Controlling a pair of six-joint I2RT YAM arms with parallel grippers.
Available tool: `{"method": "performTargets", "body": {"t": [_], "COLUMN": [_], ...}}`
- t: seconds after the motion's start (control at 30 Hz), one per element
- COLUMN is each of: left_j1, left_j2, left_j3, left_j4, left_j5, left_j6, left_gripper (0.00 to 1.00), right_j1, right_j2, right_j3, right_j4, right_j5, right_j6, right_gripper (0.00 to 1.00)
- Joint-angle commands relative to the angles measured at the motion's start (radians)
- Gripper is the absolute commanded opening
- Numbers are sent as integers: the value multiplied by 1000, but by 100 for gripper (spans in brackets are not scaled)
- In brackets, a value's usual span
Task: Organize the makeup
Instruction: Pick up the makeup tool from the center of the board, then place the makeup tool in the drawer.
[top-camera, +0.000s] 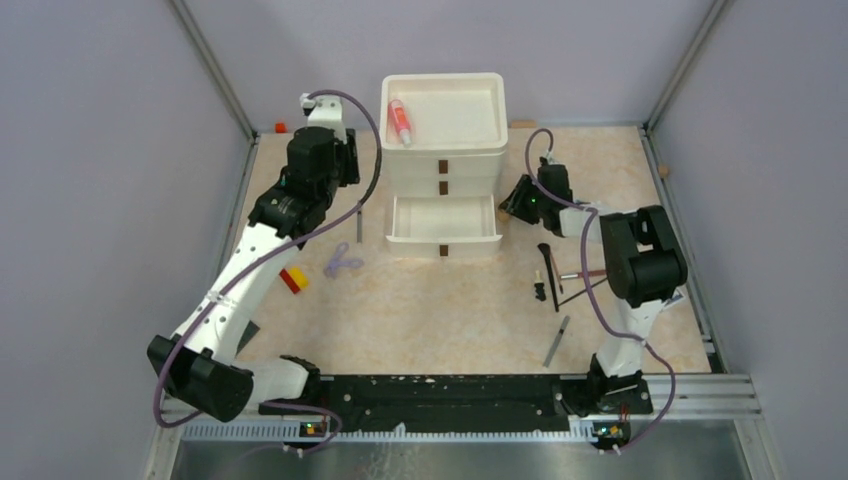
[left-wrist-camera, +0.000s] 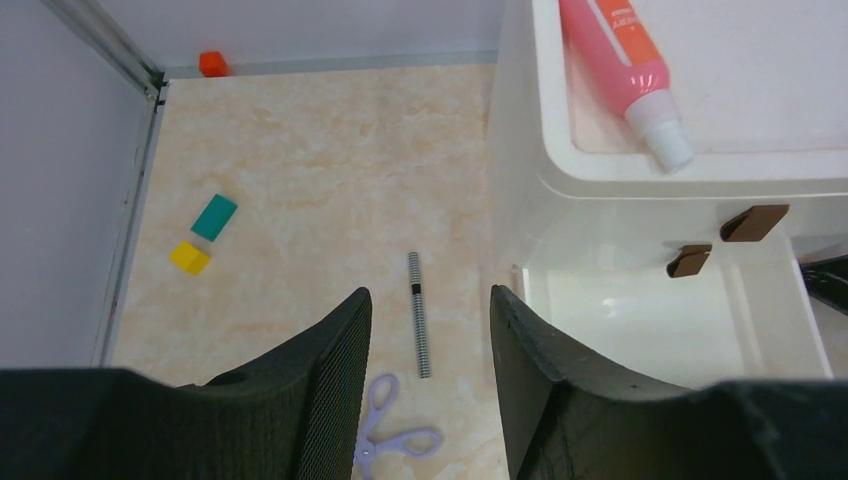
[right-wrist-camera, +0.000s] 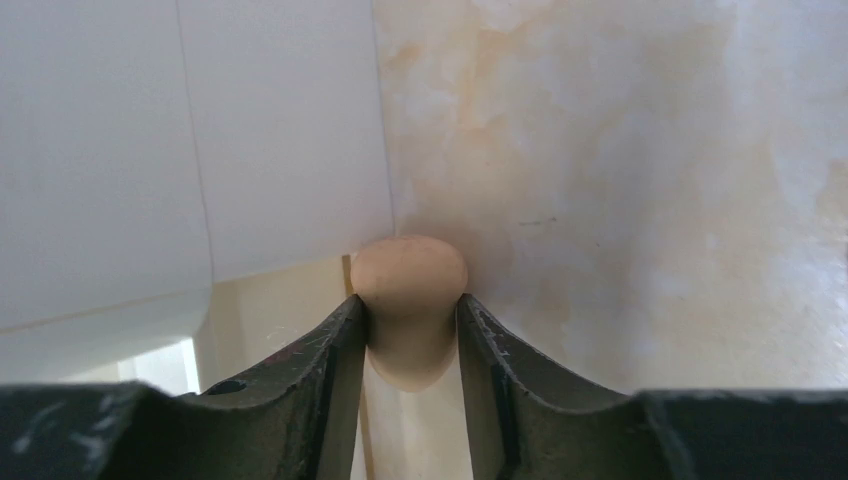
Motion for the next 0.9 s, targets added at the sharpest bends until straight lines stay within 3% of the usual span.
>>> {"method": "performTargets", "body": {"t": [0.0, 0.4, 0.67, 0.87], "left_j1": [1, 5, 17, 23], "left_j2": [-49, -55, -66, -70], "left_j3": [-82, -156, -171, -176], "left_j4": [101, 138, 142, 144], "left_j5": [-52, -69, -69, -69], "left_j6": [34, 53, 52, 53], "left_gripper": [52, 52, 52, 53], "right_j1": [-10, 46, 192, 205], "right_j2": [-105, -540, -514, -409], "right_j3": [-52, -225, -218, -175], "right_j4": [52, -52, 37, 102], "right_j5": [71, 127, 80, 71], "right_j6": [0, -45, 33, 60], "right_gripper": [36, 32, 33, 57]}}
